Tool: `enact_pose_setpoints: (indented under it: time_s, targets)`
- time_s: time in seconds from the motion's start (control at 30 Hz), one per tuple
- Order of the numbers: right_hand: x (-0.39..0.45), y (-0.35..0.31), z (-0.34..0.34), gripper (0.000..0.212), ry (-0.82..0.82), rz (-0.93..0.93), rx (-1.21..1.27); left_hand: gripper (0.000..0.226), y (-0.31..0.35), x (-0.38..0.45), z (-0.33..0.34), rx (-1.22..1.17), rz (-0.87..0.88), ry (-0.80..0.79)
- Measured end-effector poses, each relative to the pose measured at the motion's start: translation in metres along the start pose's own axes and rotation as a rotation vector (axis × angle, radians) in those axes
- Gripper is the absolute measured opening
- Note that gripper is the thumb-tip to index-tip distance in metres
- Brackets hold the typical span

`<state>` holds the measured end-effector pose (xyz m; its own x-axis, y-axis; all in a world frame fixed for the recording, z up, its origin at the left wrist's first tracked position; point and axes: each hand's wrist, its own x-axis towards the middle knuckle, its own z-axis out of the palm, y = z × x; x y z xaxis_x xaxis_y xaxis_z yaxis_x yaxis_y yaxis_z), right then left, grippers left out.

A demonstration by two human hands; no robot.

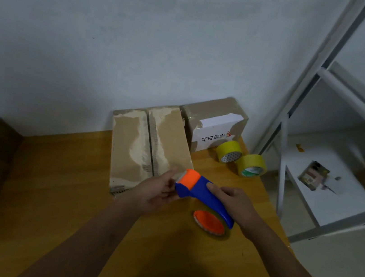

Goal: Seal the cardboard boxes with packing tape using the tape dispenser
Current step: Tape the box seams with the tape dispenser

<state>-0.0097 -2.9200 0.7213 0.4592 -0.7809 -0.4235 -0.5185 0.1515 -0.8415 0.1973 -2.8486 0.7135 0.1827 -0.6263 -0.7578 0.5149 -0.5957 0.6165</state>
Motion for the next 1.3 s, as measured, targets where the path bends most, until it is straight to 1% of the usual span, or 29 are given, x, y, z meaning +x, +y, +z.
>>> enact_pose_setpoints:
  time_s: [0.07,0.13,0.17,0.27,0.33,0.4,0.5,0.57,0.7,0.8,0.87,0.93,0.97,1.0,1.07,1.17,1.3]
  targets:
    - [0.002,-0.002,0.001,0.082,-0.010,-0.024,-0.033,0.035,0.003,-0.004,0.000,0.010,0.029,-0.014]
    - [0.003,-0.002,0.001,0.081,-0.023,-0.043,-0.048,0.018,0.004,-0.006,-0.002,0.026,0.070,-0.010]
    - [0.003,-0.002,0.001,0.081,-0.029,-0.051,-0.052,0.014,0.004,-0.007,-0.004,0.030,0.085,-0.004]
    - [0.005,-0.003,0.002,0.078,-0.061,-0.059,-0.073,0.016,0.002,-0.010,-0.009,0.069,0.109,0.008]
    - [0.008,-0.005,0.003,0.073,-0.083,-0.055,-0.101,0.017,0.000,-0.011,-0.013,0.121,0.135,0.027]
    - [0.011,-0.008,0.004,0.068,-0.104,-0.052,-0.124,0.017,-0.004,-0.012,-0.017,0.189,0.202,0.070]
    - [0.013,-0.015,0.009,0.053,-0.144,-0.061,-0.172,0.018,-0.009,-0.011,-0.026,0.343,0.341,0.162]
    - [0.015,-0.022,0.014,0.049,-0.181,-0.067,-0.202,0.018,-0.011,-0.013,-0.034,0.398,0.411,0.203]
    - [0.017,-0.038,0.023,0.047,-0.266,-0.111,-0.335,0.017,-0.006,-0.018,-0.060,0.400,0.506,0.271]
    - [0.019,-0.045,0.030,0.038,-0.276,-0.221,-0.404,0.020,-0.006,-0.020,-0.074,0.402,0.521,0.316]
    - [0.023,-0.048,0.028,0.035,-0.287,-0.266,-0.456,0.019,-0.006,-0.022,-0.094,0.355,0.533,0.425]
    - [0.027,-0.048,0.015,0.039,-0.287,-0.265,-0.508,0.019,-0.006,-0.030,-0.129,0.298,0.551,0.577]
    - [0.030,-0.047,0.006,0.045,-0.278,-0.254,-0.536,0.020,-0.007,-0.034,-0.147,0.268,0.562,0.631]
    - [0.033,-0.046,-0.003,0.052,-0.261,-0.243,-0.568,0.021,-0.009,-0.038,-0.162,0.245,0.572,0.652]
    - [0.040,-0.046,-0.012,0.065,-0.223,-0.234,-0.640,0.022,-0.017,-0.041,-0.173,0.221,0.579,0.640]
    - [0.049,-0.049,-0.009,0.071,-0.203,-0.242,-0.712,0.023,-0.029,-0.037,-0.170,0.189,0.558,0.650]
    - [0.048,-0.045,-0.002,0.075,-0.125,-0.290,-0.687,0.021,-0.042,-0.036,-0.175,0.132,0.532,0.678]
